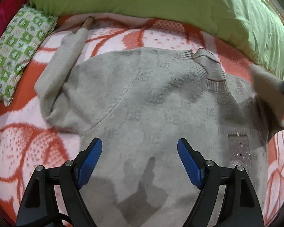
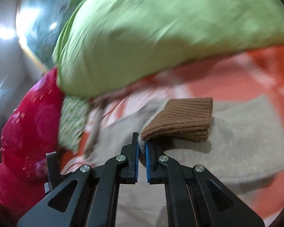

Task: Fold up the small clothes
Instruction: 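Fold the sleeve across the sweater body with the right gripper and release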

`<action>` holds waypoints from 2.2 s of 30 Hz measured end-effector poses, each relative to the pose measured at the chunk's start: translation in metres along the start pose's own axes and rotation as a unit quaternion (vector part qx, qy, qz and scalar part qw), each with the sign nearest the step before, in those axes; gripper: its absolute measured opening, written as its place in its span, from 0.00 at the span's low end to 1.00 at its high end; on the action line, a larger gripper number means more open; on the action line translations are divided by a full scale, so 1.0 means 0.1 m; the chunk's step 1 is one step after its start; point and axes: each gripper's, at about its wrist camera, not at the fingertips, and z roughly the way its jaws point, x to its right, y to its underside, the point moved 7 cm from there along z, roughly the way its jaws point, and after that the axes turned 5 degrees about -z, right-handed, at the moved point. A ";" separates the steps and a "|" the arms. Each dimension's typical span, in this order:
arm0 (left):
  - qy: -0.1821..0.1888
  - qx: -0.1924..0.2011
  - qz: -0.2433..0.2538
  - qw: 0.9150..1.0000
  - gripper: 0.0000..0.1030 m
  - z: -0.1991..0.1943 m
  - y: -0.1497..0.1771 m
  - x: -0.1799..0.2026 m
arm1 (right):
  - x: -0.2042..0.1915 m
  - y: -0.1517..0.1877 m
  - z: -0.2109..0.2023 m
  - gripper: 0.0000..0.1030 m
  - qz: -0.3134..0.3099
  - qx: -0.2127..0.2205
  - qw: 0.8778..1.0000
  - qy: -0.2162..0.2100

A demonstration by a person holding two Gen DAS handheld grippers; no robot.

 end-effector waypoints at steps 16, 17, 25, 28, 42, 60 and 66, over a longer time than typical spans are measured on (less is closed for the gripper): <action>0.083 -0.091 -0.011 0.992 0.81 0.57 -0.01 0.21 | 0.00 0.80 0.77 0.43 0.066 -0.155 0.985 -0.019; 0.084 -0.088 -0.006 0.993 0.81 0.58 -0.03 0.26 | 0.05 0.78 0.67 0.44 0.069 -0.143 0.987 -0.012; 0.088 -0.067 0.057 0.992 0.82 0.29 0.04 0.82 | 0.45 0.72 0.04 0.44 0.106 -0.069 0.991 0.035; 0.001 -0.062 0.079 0.995 0.81 0.53 -0.03 0.86 | 0.60 0.71 -0.12 0.44 0.122 -0.052 0.990 0.050; 0.111 -0.066 -0.011 0.992 0.13 0.52 -0.18 0.34 | 1.00 0.60 -0.46 0.44 0.150 -0.013 0.982 0.111; 0.107 -0.028 -0.041 0.993 0.05 0.58 -0.27 0.02 | 1.56 0.31 -0.27 0.44 0.072 -0.032 0.975 0.209; 0.127 -0.018 -0.014 0.992 0.03 0.53 -0.27 0.17 | 1.72 0.34 0.08 0.11 0.059 -0.074 0.974 0.207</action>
